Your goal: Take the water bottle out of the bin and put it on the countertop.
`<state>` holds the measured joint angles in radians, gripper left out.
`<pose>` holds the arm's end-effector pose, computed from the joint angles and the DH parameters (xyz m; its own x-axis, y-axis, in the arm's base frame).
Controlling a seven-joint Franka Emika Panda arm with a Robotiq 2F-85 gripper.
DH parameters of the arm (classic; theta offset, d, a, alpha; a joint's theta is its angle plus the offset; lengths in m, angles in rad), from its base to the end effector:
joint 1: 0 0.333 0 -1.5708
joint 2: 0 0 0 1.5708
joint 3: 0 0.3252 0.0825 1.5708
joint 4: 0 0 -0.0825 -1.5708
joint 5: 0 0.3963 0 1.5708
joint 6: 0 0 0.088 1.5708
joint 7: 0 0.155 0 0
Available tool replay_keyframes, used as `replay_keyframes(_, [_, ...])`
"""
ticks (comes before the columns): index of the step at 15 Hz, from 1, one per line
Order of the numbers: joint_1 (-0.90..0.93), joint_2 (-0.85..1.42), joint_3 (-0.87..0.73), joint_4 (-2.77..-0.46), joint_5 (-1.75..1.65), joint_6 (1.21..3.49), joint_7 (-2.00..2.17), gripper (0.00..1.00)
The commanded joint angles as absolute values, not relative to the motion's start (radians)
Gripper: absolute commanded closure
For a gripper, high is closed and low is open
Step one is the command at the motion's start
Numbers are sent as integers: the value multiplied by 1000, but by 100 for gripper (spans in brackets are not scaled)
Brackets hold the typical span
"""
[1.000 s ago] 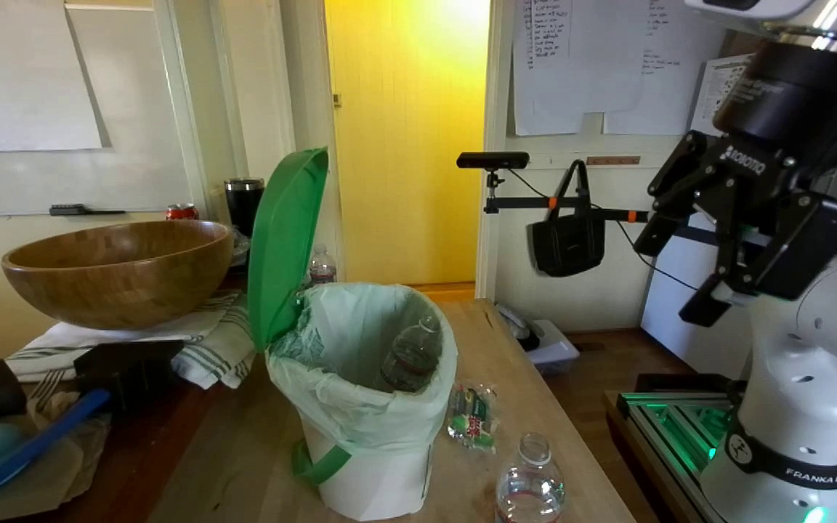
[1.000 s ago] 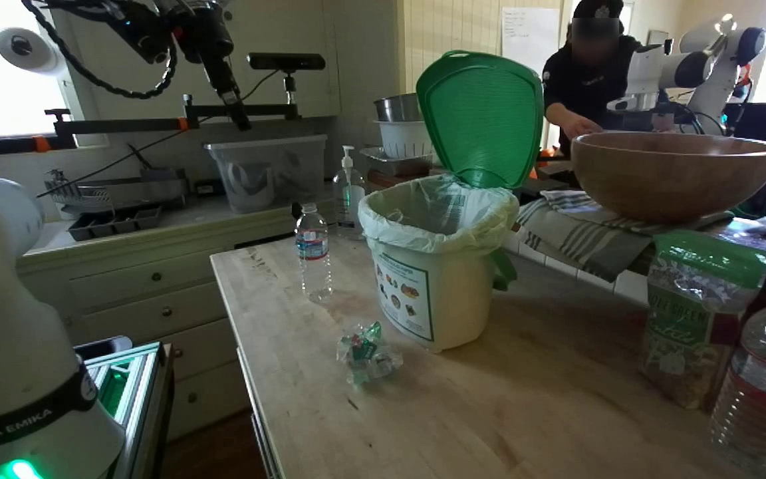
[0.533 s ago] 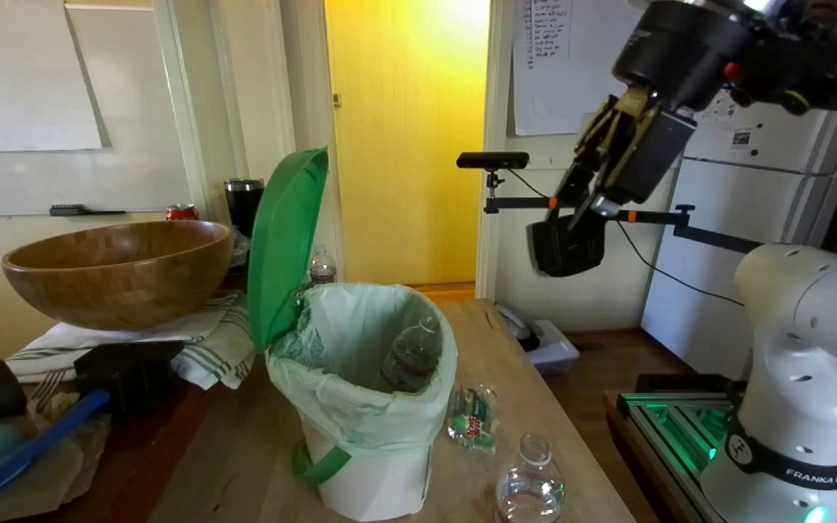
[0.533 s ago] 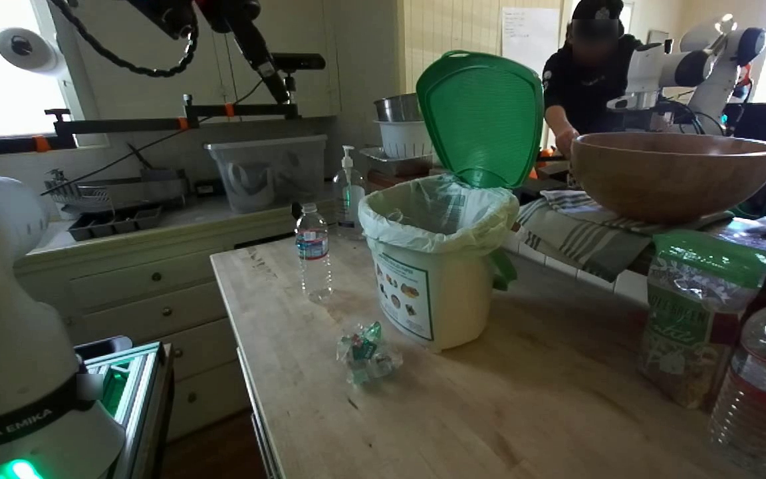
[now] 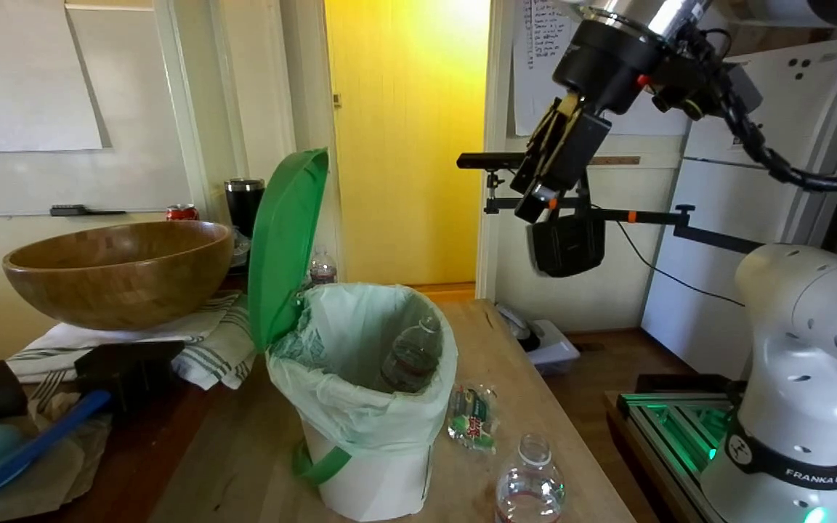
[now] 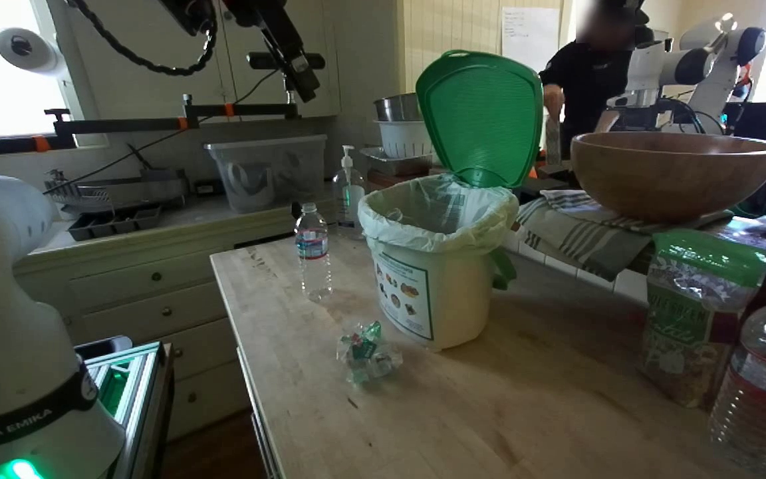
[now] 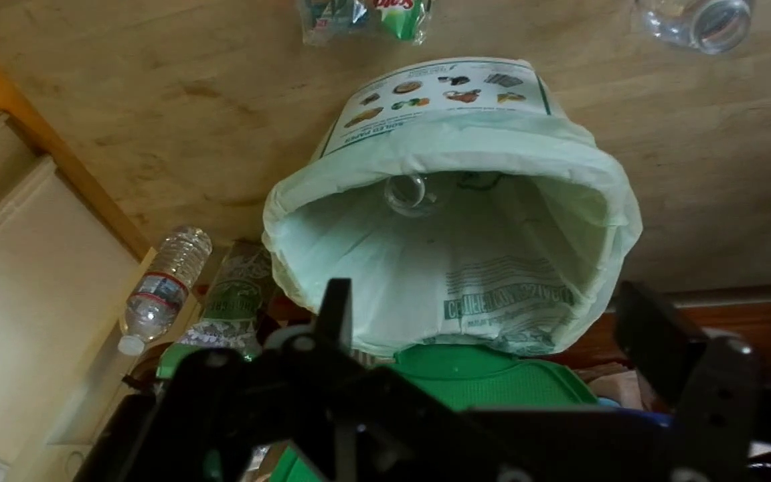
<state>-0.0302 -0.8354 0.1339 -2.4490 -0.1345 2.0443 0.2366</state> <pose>0.3582 0.0322 0.5731 0.8926 -0.0762 0.4443 -0.1488 -0.9802 0.1309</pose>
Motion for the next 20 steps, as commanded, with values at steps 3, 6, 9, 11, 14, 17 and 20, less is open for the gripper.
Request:
replay_keyframes(3, [-38, -825, 142, -2446, -138, 2039, 237, 0])
replay_keyframes(6, [-79, -753, 114, -2423, -140, 2040, 252, 0])
replay_keyframes(9, [-88, -678, 74, -2394, -134, 2044, 213, 0])
replay_keyframes(11, [-89, -623, 48, -2374, -136, 2044, 180, 0])
replay_keyframes(14, [-74, -542, 4, -2342, -121, 2033, 105, 0])
replay_keyframes(17, [-68, -479, -22, -2323, -117, 2046, 42, 0])
replay_keyframes(20, [-56, -420, -37, -2305, -105, 2063, -10, 0])
